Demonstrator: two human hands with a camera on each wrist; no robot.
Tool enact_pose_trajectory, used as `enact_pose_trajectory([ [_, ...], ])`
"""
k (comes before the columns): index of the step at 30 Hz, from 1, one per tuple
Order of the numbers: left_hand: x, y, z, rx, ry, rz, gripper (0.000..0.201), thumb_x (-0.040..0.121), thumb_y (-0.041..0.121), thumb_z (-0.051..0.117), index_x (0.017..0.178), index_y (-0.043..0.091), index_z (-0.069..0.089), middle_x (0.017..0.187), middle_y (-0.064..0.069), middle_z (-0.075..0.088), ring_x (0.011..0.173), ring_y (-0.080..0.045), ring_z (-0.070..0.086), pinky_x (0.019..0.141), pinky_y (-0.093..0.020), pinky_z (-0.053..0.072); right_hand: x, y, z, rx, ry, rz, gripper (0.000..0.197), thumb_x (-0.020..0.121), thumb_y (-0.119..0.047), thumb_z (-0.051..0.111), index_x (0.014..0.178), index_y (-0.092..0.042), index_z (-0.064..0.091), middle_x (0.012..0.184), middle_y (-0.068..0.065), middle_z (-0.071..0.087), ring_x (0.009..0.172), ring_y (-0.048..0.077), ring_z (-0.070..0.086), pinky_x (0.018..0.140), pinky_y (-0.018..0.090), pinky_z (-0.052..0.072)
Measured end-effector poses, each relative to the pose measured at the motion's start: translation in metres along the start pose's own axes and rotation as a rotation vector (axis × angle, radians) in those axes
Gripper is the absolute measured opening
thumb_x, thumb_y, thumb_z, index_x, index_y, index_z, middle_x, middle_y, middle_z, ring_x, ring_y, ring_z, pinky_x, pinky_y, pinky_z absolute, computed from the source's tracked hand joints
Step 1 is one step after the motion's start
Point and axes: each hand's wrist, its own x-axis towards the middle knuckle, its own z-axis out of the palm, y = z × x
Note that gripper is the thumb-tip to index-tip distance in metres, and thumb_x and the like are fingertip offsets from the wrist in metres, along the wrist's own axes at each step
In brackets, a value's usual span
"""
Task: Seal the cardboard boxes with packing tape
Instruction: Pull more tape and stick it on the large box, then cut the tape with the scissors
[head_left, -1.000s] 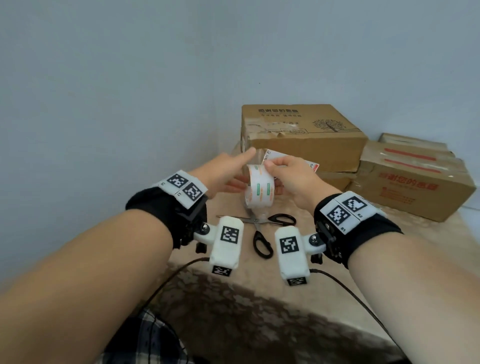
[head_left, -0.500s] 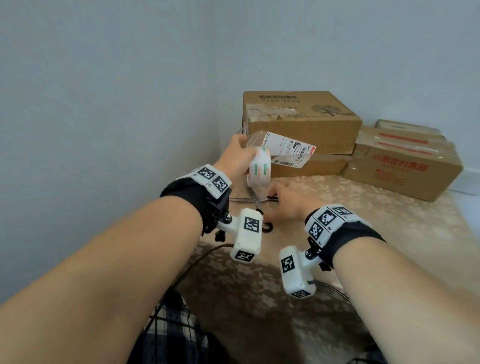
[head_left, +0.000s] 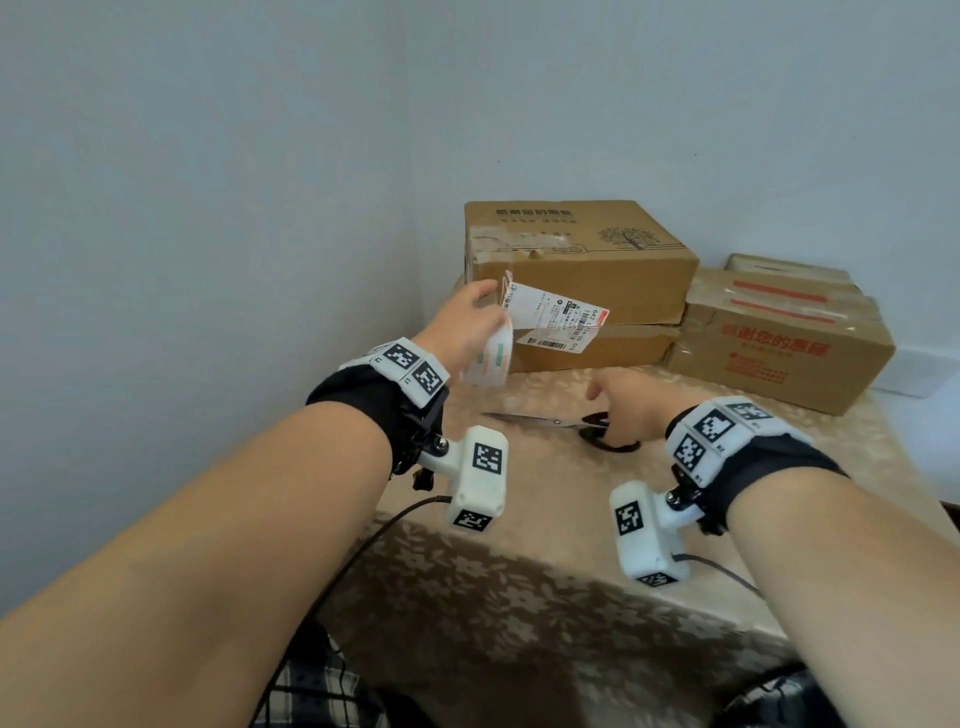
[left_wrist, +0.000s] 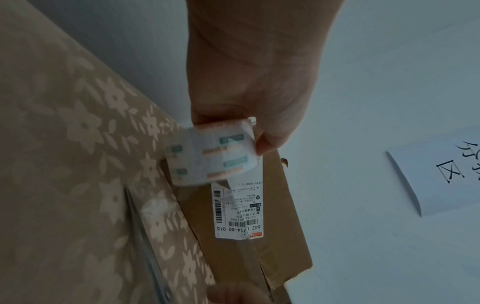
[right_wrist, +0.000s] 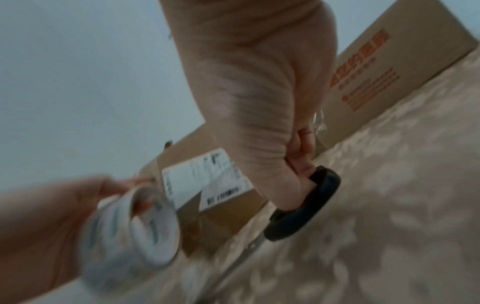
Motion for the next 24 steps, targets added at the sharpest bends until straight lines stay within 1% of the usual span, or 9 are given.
enact_pose_trajectory([
  [2,0.003,0.002,-0.006,0.056,0.018,0.01,0.054,0.096,0.012,0.042,0.148,0.018,0.029,0.149,-0.003,0.036,0.108,-0.022,0.057,0.083,-0.032,0.047,-0.004,0.016,-0.015,0.009,-0.012,0.035,0.057,0.088,-0.014,0.062,0.14,-0.017,0.042,0.139,0.007,0.047,0.122,0.026,0.048,0.089,0.028,0.042],
  [4,0.006,0.004,-0.014,0.095,0.051,0.014,0.054,0.096,0.011,0.04,0.148,0.016,0.028,0.147,0.002,0.035,0.109,-0.017,0.056,0.09,-0.031,0.047,-0.009,0.03,-0.026,0.084,-0.009,0.058,0.054,0.087,-0.001,0.055,0.137,-0.019,0.047,0.133,0.007,0.051,0.117,0.026,0.051,0.082,0.028,0.045],
  [6,0.008,0.004,-0.021,0.096,0.085,-0.008,0.052,0.095,0.01,0.04,0.146,0.017,0.032,0.14,0.004,0.041,0.092,-0.012,0.059,0.083,-0.028,0.049,-0.013,0.039,-0.032,0.161,0.022,0.038,0.045,0.087,0.002,0.053,0.127,-0.018,0.054,0.117,0.007,0.058,0.101,0.024,0.055,0.073,0.028,0.048],
  [10,0.007,0.003,-0.026,0.033,0.128,-0.115,0.048,0.092,0.013,0.046,0.138,0.015,0.034,0.116,-0.013,0.057,0.084,-0.022,0.06,0.071,-0.032,0.046,-0.014,0.038,-0.036,0.302,0.087,-0.067,0.021,0.09,-0.019,0.065,0.11,-0.016,0.061,0.105,0.005,0.065,0.091,0.019,0.059,0.082,0.031,0.048],
  [13,0.006,0.0,-0.025,-0.004,0.163,-0.148,0.031,0.093,0.017,0.044,0.123,0.009,0.04,0.088,-0.007,0.055,0.071,-0.019,0.053,0.062,-0.029,0.041,-0.013,0.024,-0.039,0.444,0.058,-0.137,0.039,0.081,-0.047,0.07,0.105,-0.017,0.061,0.094,0.004,0.067,0.08,0.015,0.059,0.074,0.027,0.046],
  [16,0.009,-0.005,-0.026,-0.025,0.182,-0.119,0.025,0.098,0.024,0.039,0.086,0.008,0.054,0.071,-0.006,0.05,0.067,-0.024,0.048,0.056,-0.028,0.036,-0.007,0.009,-0.048,0.607,0.034,-0.167,0.04,0.079,-0.056,0.066,0.1,-0.022,0.067,0.082,0.006,0.065,0.068,0.015,0.055,0.067,0.025,0.044],
  [19,0.013,-0.012,-0.028,0.027,0.181,-0.129,0.034,0.1,0.033,0.04,0.081,0.008,0.052,0.071,-0.01,0.049,0.06,-0.022,0.046,0.053,-0.028,0.034,-0.001,-0.002,-0.063,0.603,-0.044,-0.142,0.057,0.064,-0.066,0.066,0.101,-0.023,0.069,0.069,0.001,0.062,0.06,0.015,0.052,0.057,0.026,0.04],
  [22,0.017,-0.013,-0.03,0.006,0.191,-0.151,0.02,0.092,0.027,0.049,0.082,0.01,0.053,0.074,-0.012,0.049,0.063,-0.024,0.045,0.053,-0.028,0.031,0.007,-0.008,-0.077,0.568,-0.162,-0.12,0.069,0.058,-0.064,0.069,0.106,-0.014,0.068,0.064,0.002,0.061,0.049,0.013,0.049,0.043,0.021,0.03],
  [24,0.02,-0.013,-0.029,-0.034,0.206,-0.17,0.012,0.088,0.023,0.05,0.083,0.012,0.052,0.079,-0.011,0.052,0.071,-0.025,0.048,0.06,-0.031,0.036,0.013,-0.011,-0.083,0.533,-0.209,-0.127,0.069,0.058,-0.064,0.07,0.106,-0.014,0.068,0.065,0.002,0.062,0.052,0.013,0.051,0.045,0.02,0.03],
])
